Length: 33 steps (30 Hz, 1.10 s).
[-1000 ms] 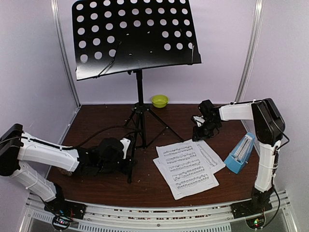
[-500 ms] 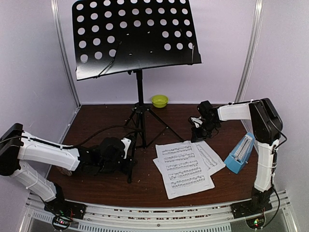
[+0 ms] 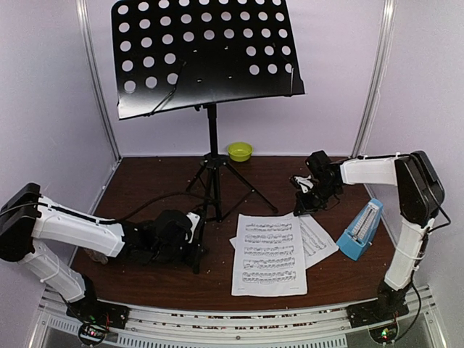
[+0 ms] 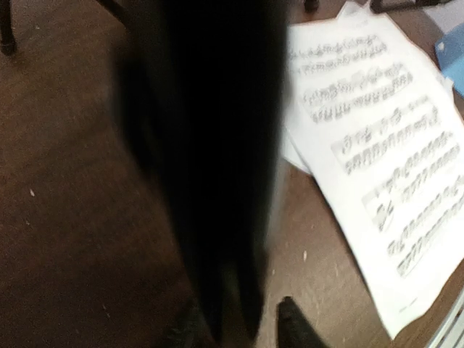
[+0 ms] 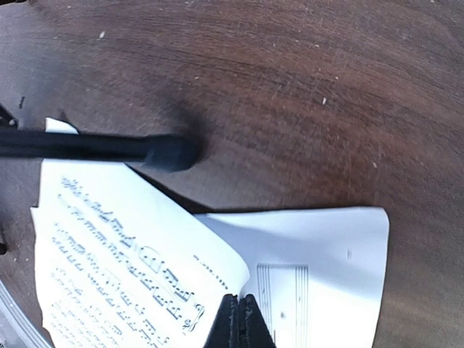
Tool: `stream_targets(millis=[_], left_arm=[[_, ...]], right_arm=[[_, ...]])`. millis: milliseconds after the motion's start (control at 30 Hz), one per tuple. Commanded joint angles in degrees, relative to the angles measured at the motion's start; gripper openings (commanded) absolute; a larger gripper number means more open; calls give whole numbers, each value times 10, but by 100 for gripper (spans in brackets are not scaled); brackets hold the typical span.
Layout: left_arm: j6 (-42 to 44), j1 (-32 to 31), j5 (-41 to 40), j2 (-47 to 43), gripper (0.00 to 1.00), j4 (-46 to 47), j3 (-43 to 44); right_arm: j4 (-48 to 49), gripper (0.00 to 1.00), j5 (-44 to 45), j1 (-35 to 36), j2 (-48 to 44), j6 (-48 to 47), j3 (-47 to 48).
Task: Set up the instrument practice props
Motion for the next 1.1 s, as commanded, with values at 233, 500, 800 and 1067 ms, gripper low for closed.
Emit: stream_targets(millis=[233, 500, 800, 1067], left_arm=[[1, -11, -9, -92, 81, -52, -65], [136, -13, -33, -280, 83, -103, -70], [313, -24, 59, -243, 81, -162, 66], [410, -38, 95, -157, 79, -179, 205]], right_arm=[[16, 0, -38, 1, -152, -6, -87], [2, 0, -63, 54, -290, -71, -119], [-27, 0, -46, 194, -424, -135, -118], [-48, 0, -15, 287, -481, -123, -79]])
